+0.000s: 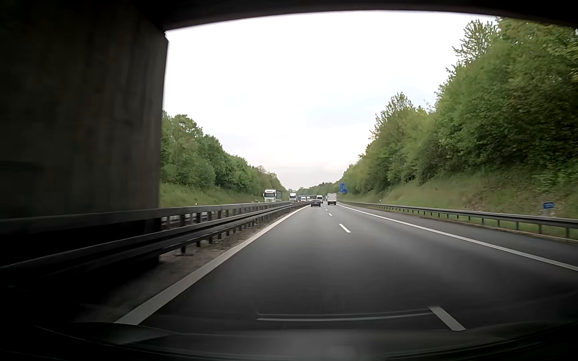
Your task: Follow the waypoints while adhering to traffic rules and regulations
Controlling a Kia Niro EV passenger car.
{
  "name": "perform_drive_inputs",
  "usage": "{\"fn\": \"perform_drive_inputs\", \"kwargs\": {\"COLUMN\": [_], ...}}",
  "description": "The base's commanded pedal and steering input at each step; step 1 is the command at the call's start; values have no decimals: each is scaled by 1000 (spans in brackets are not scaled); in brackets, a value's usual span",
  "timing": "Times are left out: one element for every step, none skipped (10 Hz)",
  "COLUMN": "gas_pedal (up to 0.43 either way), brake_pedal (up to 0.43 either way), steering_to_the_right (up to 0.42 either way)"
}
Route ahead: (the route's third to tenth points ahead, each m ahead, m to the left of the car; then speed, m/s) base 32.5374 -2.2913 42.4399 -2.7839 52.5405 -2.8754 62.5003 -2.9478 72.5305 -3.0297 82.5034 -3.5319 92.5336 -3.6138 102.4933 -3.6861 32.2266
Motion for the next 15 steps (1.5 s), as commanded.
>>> {"fn": "perform_drive_inputs", "kwargs": {"gas_pedal": [150, 150, 138, 110, 87, 87, 87, 87, 110, 130, 157, 157, 157, 157, 157], "brake_pedal": [0, 0, 0, 0, 0, 0, 0, 0, 0, 0, 0, 0, 0, 0, 0], "steering_to_the_right": [2, 3, 2, 3, 3, 4, 4, 4, 4, 4, 3, 2, 2, 2, 2]}}
